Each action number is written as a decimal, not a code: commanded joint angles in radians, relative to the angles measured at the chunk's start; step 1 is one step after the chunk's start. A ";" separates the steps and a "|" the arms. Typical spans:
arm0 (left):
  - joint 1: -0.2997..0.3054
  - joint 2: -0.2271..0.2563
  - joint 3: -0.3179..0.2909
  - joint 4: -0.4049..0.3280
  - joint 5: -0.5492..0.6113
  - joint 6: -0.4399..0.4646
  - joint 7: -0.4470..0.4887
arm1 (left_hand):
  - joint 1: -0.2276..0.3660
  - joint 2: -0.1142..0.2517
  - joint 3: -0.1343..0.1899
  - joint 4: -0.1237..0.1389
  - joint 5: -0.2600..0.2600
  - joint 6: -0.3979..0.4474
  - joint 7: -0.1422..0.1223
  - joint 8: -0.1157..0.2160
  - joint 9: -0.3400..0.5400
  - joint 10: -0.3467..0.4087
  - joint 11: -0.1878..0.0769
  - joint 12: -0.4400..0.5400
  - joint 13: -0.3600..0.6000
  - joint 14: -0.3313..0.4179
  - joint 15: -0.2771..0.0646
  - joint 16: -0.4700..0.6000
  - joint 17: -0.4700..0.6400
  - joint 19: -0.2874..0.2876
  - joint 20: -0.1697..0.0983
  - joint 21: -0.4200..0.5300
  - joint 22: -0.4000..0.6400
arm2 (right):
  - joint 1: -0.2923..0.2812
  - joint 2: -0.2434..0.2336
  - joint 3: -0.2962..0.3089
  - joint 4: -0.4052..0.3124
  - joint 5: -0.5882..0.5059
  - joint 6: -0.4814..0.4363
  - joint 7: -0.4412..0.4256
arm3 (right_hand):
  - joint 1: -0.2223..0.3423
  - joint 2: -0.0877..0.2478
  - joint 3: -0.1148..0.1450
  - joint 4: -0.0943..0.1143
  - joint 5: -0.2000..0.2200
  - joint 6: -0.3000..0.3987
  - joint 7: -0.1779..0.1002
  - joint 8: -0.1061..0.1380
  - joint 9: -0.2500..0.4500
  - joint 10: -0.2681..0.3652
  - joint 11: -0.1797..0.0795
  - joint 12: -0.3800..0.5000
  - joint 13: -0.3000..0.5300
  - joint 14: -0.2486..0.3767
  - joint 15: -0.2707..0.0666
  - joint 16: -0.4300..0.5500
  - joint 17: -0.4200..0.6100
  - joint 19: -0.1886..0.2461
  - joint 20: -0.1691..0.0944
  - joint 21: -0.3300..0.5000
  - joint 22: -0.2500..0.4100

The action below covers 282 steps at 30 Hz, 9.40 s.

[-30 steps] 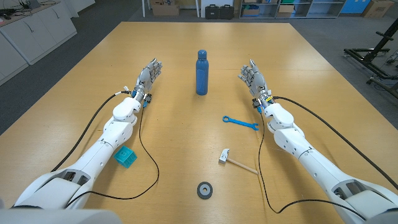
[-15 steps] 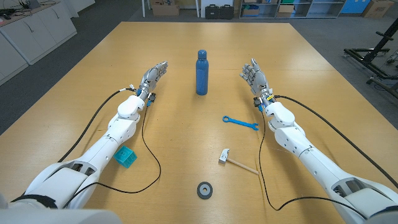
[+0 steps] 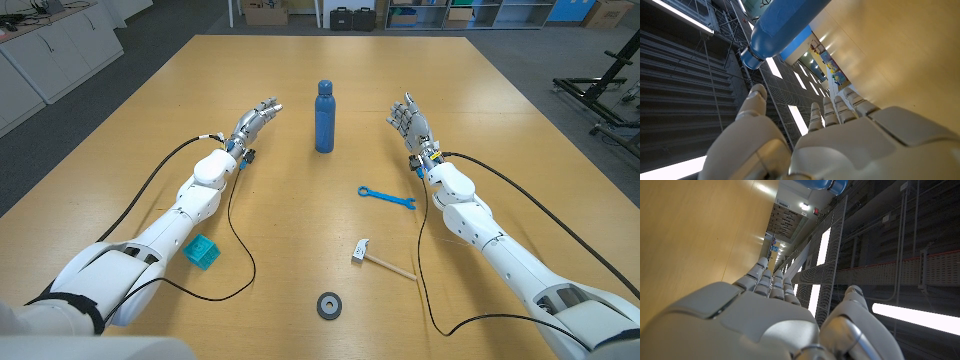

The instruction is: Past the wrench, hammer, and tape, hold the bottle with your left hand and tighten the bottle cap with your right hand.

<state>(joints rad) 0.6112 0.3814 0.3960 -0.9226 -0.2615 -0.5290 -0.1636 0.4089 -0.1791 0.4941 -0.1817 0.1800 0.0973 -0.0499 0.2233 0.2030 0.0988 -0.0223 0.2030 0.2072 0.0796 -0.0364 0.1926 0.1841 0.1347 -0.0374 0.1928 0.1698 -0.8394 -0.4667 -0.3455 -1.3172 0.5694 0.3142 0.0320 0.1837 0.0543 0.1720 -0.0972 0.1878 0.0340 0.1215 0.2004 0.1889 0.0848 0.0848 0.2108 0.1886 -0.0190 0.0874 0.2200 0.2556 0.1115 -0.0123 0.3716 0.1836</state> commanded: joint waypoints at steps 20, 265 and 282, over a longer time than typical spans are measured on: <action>-0.185 -0.104 0.088 0.352 0.102 -0.190 -0.069 | 0.031 -0.005 -0.018 0.002 -0.001 0.007 0.001 0.009 0.006 -0.001 -0.003 0.002 0.004 0.002 -0.037 0.003 0.004 0.013 -0.045 0.001 0.004 | -0.030 -0.028 0.012 -0.064 -0.003 -0.035 -0.036 | 0.016 0.005 0.008 -0.002 -0.001 0.007 0.009 0.004 0.001 0.006 0.005 0.006 0.003 0.008 0.004 0.008 -0.001 0.011 0.001 -0.005 0.006; 0.304 0.173 -0.075 -0.516 0.077 -0.060 0.138 | 0.441 0.141 0.025 0.015 0.016 0.538 -0.055 0.193 -0.007 0.586 -0.114 0.107 0.031 0.567 -0.194 0.046 0.012 0.513 -0.166 0.054 0.013 | -0.154 -0.249 0.034 -0.468 -0.234 -0.069 -0.125 | 0.126 0.036 0.038 -0.054 -0.002 0.094 -0.070 0.028 0.008 0.069 -0.071 0.022 0.006 0.106 -0.021 0.035 -0.003 0.088 0.018 -0.029 0.009; 0.355 0.194 -0.088 -0.559 0.073 -0.090 0.139 | 0.443 0.143 0.025 0.015 0.017 0.544 -0.057 0.195 -0.007 0.593 -0.115 0.107 0.034 0.575 -0.194 0.045 0.013 0.515 -0.167 0.053 0.014 | -0.168 -0.291 0.051 -0.586 -0.331 -0.120 -0.174 | 0.197 0.037 0.060 -0.073 -0.001 0.145 -0.078 0.048 0.013 0.127 -0.084 0.047 0.014 0.115 -0.018 0.032 -0.003 0.073 0.037 -0.044 0.009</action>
<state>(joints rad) 0.9381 0.5597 0.3164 -1.4541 -0.1896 -0.6002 -0.0248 0.7495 -0.1478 0.4793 -0.2053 0.1926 0.5066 0.0162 0.4107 0.1930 0.6118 -0.0628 0.3038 0.2369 0.6449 -0.0606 0.2391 0.1931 0.6408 -0.0625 0.2460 0.1790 -0.9960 -0.7208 -0.3072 -1.8168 0.2996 0.2299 -0.1136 0.3627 0.0937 0.2254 -0.1656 0.1879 0.1598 0.0462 0.2398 0.1981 0.1972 -0.0021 0.2476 0.1981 0.0884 0.0661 0.2518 0.2508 0.1929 0.0136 0.3327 0.1882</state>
